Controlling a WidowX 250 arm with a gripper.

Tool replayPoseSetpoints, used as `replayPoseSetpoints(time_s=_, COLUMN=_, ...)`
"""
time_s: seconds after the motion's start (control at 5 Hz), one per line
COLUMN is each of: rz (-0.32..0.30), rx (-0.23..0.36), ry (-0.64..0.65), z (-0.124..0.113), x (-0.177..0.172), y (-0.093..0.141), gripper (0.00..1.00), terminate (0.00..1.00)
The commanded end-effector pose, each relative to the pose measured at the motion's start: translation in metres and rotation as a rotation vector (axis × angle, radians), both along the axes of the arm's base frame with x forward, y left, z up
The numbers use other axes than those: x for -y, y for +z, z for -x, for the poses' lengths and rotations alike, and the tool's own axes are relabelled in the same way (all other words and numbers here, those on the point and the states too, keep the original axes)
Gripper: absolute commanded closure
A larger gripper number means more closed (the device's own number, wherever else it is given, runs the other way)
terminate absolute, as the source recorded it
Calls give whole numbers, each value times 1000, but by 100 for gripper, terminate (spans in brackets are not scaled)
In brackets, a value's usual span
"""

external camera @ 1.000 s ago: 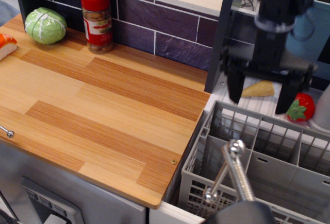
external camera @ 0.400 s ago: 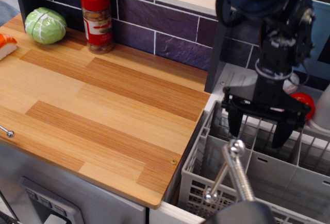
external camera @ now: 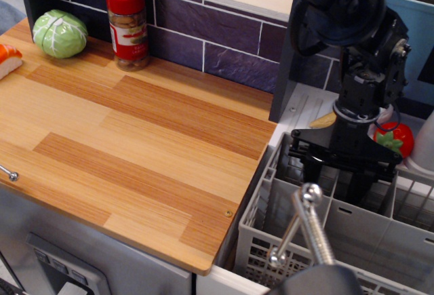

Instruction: Move drying rack out of sink

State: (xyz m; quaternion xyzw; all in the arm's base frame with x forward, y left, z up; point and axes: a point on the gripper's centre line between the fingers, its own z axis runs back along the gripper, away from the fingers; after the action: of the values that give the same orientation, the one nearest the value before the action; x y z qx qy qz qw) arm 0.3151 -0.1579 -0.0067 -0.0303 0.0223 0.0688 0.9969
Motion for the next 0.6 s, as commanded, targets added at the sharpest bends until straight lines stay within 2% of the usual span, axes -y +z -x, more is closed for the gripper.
replayPoseSetpoints(time_s=0.0, rz=12, rx=44, ry=22, z=-11, x=6, y=13, gripper=100, terminate=0)
replayPoseSetpoints(time_s=0.2, rz=16, rx=49, ry=18, z=-12, x=5, y=15, gripper=100, terminate=0)
replayPoseSetpoints(time_s=0.4, rz=24, rx=30, ry=-54, z=-18, x=1, y=32, gripper=100, terminate=0)
